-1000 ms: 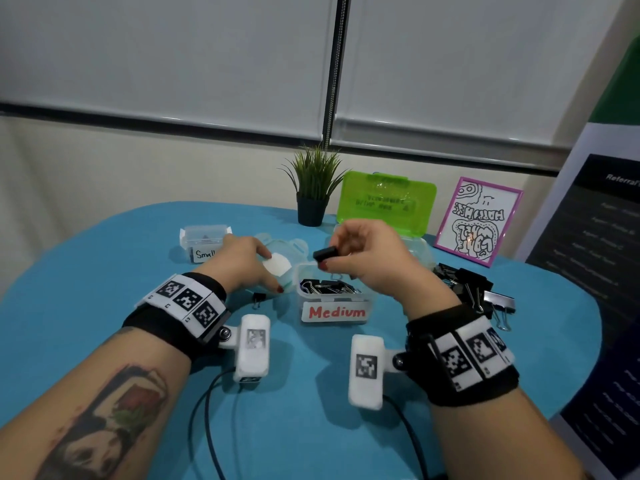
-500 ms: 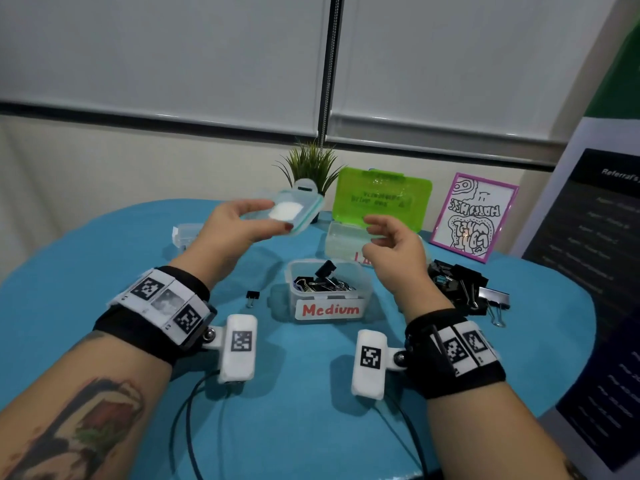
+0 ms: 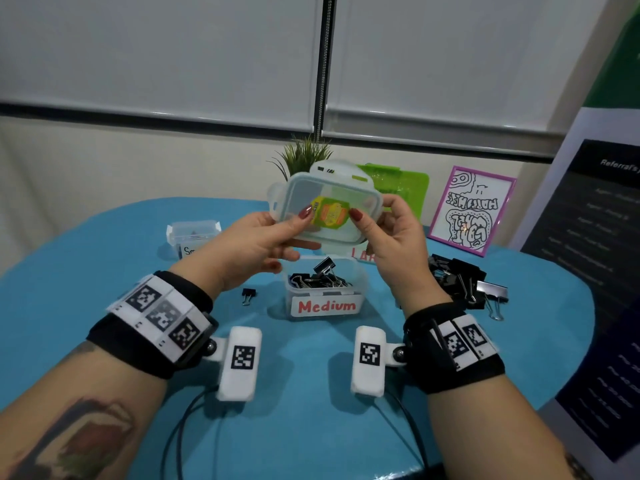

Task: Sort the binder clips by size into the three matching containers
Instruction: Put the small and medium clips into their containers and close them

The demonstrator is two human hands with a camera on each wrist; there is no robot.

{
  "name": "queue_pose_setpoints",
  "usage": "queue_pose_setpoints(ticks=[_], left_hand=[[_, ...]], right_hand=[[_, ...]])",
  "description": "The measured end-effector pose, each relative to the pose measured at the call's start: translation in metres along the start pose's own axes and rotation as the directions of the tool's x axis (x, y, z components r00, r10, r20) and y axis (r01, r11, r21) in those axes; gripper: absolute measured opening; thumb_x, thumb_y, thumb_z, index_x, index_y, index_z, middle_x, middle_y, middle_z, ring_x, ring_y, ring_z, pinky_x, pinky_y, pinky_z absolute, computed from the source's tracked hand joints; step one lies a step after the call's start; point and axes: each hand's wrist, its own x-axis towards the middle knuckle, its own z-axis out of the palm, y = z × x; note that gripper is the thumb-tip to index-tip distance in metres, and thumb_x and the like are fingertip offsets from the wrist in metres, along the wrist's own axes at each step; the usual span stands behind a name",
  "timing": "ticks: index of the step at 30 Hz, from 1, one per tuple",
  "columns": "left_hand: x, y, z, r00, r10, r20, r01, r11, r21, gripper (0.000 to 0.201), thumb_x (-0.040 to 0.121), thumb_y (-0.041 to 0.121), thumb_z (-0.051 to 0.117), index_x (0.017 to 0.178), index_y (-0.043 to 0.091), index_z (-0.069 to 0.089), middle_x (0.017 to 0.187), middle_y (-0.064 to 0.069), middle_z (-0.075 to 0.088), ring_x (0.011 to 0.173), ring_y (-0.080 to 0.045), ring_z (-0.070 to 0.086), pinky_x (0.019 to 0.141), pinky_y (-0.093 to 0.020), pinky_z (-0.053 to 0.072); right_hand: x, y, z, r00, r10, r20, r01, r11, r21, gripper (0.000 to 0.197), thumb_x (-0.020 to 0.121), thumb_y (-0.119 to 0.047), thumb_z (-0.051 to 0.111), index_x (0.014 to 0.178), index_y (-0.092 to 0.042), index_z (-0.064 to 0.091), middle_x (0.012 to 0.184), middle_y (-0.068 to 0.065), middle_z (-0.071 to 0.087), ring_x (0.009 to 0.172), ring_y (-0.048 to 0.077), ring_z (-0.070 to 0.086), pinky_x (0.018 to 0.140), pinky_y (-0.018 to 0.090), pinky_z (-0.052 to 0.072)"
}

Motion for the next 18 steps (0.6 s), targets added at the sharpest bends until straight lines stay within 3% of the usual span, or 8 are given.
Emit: queue_pose_setpoints(ticks=[2, 4, 7, 9, 11, 13, 18], left_hand=[[0.002, 0.000, 0.001, 0.994, 0.036, -0.107, -0.019, 0.987, 0.160, 0.059, 0.081, 0.061, 0.061, 0.111, 0.012, 0.071, 0.101, -0.008, 0.077, 0.057, -0.010, 0.046, 0.052, -0.021, 0.034], [0.002, 0.000, 0.002, 0.986, 0.013, -0.164, 0.012, 0.988, 0.156, 0.064, 0.083, 0.069, 0.055, 0.106, 0.012, 0.073, 0.095, -0.005, 0.078, 0.057, -0.011, 0.044, 0.053, -0.023, 0.032], [0.004, 0.000, 0.001, 0.952, -0.053, -0.302, 0.095, 0.988, 0.124, 0.067, 0.078, 0.076, 0.055, 0.101, 0.017, 0.077, 0.095, 0.007, 0.077, 0.074, -0.011, 0.058, 0.065, -0.029, 0.041], [0.007, -0.003, -0.002, 0.930, -0.037, -0.365, 0.084, 0.990, 0.112, 0.055, 0.076, 0.069, 0.067, 0.094, 0.018, 0.076, 0.092, 0.008, 0.074, 0.080, -0.012, 0.062, 0.069, -0.030, 0.044], [0.009, -0.006, -0.004, 0.927, -0.025, -0.375, 0.058, 0.995, 0.077, 0.037, 0.075, 0.051, 0.079, 0.083, 0.016, 0.069, 0.079, 0.004, 0.069, 0.069, -0.010, 0.059, 0.060, -0.025, 0.043], [0.009, -0.008, -0.005, 0.932, -0.058, -0.357, 0.093, 0.992, 0.083, 0.032, 0.076, 0.041, 0.082, 0.080, 0.015, 0.062, 0.071, 0.002, 0.063, 0.057, -0.008, 0.053, 0.049, -0.021, 0.038], [0.005, -0.010, -0.005, 0.925, -0.260, -0.278, 0.357, 0.844, 0.400, 0.055, 0.070, 0.067, 0.073, 0.071, 0.013, 0.065, 0.060, -0.002, 0.061, 0.054, -0.014, 0.047, 0.050, -0.023, 0.030]], right_hand=[[-0.001, -0.002, 0.001, 1.000, 0.012, -0.011, -0.012, 1.000, -0.004, 0.033, 0.089, -0.010, 0.073, 0.110, 0.008, 0.054, 0.080, 0.020, 0.063, 0.062, 0.015, 0.058, 0.050, 0.021, 0.046], [-0.001, -0.002, 0.003, 1.000, 0.016, 0.008, -0.016, 1.000, -0.005, 0.030, 0.089, -0.009, 0.072, 0.107, 0.008, 0.055, 0.077, 0.020, 0.060, 0.055, 0.010, 0.056, 0.047, 0.017, 0.044], [-0.002, -0.002, 0.005, 0.999, 0.035, 0.001, -0.035, 0.999, 0.005, 0.031, 0.089, -0.015, 0.073, 0.096, 0.010, 0.057, 0.073, 0.020, 0.054, 0.053, 0.015, 0.049, 0.045, 0.021, 0.043], [0.000, -0.001, 0.004, 0.995, 0.094, -0.044, -0.091, 0.995, 0.047, 0.037, 0.091, -0.022, 0.072, 0.093, 0.011, 0.056, 0.071, 0.019, 0.049, 0.050, 0.017, 0.042, 0.042, 0.024, 0.039], [0.003, 0.001, 0.001, 0.980, 0.184, -0.068, -0.180, 0.981, 0.067, 0.036, 0.092, -0.023, 0.071, 0.093, 0.011, 0.058, 0.071, 0.019, 0.045, 0.047, 0.016, 0.037, 0.041, 0.023, 0.033], [0.005, 0.007, -0.003, 0.946, 0.318, -0.066, -0.316, 0.948, 0.039, 0.026, 0.091, -0.022, 0.073, 0.085, 0.000, 0.060, 0.065, 0.015, 0.042, 0.040, 0.013, 0.032, 0.041, 0.019, 0.026], [0.009, 0.016, -0.014, 0.833, 0.527, -0.171, -0.544, 0.836, -0.069, 0.024, 0.083, -0.020, 0.078, 0.091, -0.009, 0.057, 0.059, 0.006, 0.036, 0.033, 0.012, 0.024, 0.039, 0.017, 0.019]])
